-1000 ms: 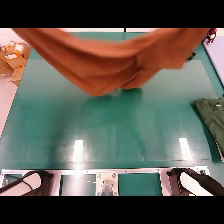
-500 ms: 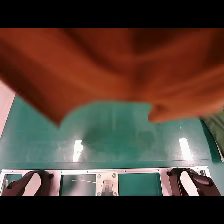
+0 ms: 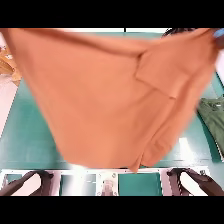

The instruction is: Fold the shirts.

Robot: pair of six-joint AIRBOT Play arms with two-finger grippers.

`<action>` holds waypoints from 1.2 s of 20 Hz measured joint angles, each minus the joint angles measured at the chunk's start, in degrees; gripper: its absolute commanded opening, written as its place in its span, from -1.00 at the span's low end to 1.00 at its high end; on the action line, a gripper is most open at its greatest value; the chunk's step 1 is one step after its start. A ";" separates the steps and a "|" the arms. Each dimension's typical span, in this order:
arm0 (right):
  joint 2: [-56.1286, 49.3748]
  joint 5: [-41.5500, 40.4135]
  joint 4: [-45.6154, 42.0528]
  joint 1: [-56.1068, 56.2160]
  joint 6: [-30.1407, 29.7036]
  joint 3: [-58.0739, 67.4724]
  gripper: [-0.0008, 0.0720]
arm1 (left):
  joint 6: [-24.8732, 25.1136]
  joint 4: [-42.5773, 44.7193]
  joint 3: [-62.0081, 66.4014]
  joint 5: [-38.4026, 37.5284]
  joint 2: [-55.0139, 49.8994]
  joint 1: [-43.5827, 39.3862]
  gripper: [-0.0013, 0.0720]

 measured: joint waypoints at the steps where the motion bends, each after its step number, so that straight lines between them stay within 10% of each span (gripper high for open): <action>1: -4.20 -2.25 0.63 1.57 -1.36 -2.34 -0.93 | 1.27 -0.04 -2.64 1.62 -3.65 -1.84 -0.91; 12: -47.84 -12.24 6.60 6.10 -5.64 15.21 -0.93 | 3.98 -3.32 -4.11 27.56 -31.71 -11.78 -0.91; 24: -57.33 -16.48 6.82 6.14 -5.81 31.58 -0.93 | 4.17 -3.17 4.90 33.55 -38.18 -12.50 -0.91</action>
